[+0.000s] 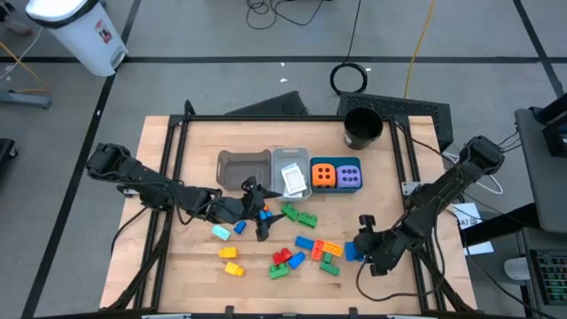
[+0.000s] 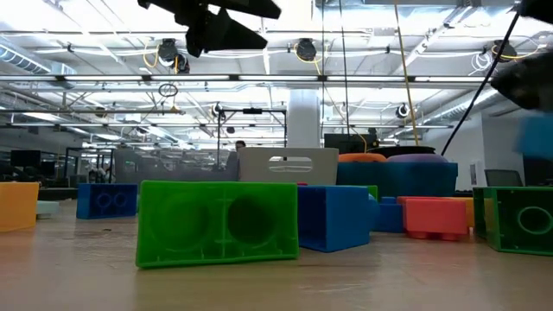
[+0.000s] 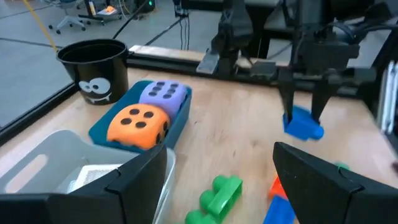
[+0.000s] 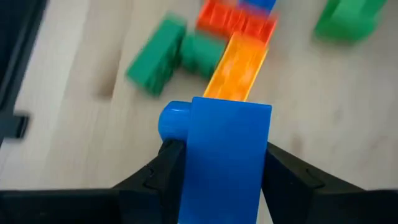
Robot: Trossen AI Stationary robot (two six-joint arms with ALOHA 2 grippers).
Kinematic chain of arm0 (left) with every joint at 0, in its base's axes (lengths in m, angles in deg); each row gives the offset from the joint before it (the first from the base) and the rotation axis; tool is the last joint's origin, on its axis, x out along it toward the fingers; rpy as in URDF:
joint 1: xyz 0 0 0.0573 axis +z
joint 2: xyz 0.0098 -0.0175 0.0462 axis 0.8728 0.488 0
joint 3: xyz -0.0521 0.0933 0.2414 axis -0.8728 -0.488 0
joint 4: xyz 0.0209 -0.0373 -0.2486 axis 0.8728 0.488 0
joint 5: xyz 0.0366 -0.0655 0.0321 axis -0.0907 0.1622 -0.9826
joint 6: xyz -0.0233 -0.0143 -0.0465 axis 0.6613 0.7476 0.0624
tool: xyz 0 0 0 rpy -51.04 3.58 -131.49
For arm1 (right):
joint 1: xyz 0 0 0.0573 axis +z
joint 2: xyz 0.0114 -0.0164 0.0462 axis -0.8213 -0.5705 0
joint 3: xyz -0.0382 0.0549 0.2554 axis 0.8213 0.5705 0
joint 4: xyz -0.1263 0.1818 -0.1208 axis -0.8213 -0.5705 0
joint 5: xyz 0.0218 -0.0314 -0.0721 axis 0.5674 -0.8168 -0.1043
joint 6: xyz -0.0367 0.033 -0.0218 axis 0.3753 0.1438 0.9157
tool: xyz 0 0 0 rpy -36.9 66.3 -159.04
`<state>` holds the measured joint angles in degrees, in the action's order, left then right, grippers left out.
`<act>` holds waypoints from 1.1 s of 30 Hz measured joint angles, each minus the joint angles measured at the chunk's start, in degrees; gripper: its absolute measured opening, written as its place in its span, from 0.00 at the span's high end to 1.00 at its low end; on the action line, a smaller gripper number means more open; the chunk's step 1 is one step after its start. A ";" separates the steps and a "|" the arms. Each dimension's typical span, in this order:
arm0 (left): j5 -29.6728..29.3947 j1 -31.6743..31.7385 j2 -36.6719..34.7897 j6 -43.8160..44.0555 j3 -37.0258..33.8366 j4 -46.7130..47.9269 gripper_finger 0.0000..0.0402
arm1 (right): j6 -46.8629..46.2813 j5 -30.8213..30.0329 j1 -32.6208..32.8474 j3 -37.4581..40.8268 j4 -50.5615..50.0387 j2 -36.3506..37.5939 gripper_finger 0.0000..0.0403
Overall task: Pick & Place Toys
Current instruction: Put the blue game piece into the black bin
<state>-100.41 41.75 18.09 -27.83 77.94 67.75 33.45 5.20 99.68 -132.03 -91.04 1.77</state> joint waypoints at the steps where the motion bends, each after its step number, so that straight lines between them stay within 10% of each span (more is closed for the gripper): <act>1: 0.00 0.06 0.38 0.12 0.00 -1.07 0.26 | 1.48 -1.50 -0.41 -0.02 0.51 0.70 0.59; 11: 4.28 2.10 12.82 1.30 0.02 -27.17 0.26 | 32.71 -24.13 -8.50 -0.04 14.02 2.49 0.59; 33: 10.84 5.81 17.84 12.97 7.45 -16.44 0.26 | 57.33 -22.41 -17.47 -0.11 39.40 -6.10 0.59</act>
<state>-89.57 47.56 35.93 -14.86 85.39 51.31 90.78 -17.21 82.22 -132.14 -51.65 -4.33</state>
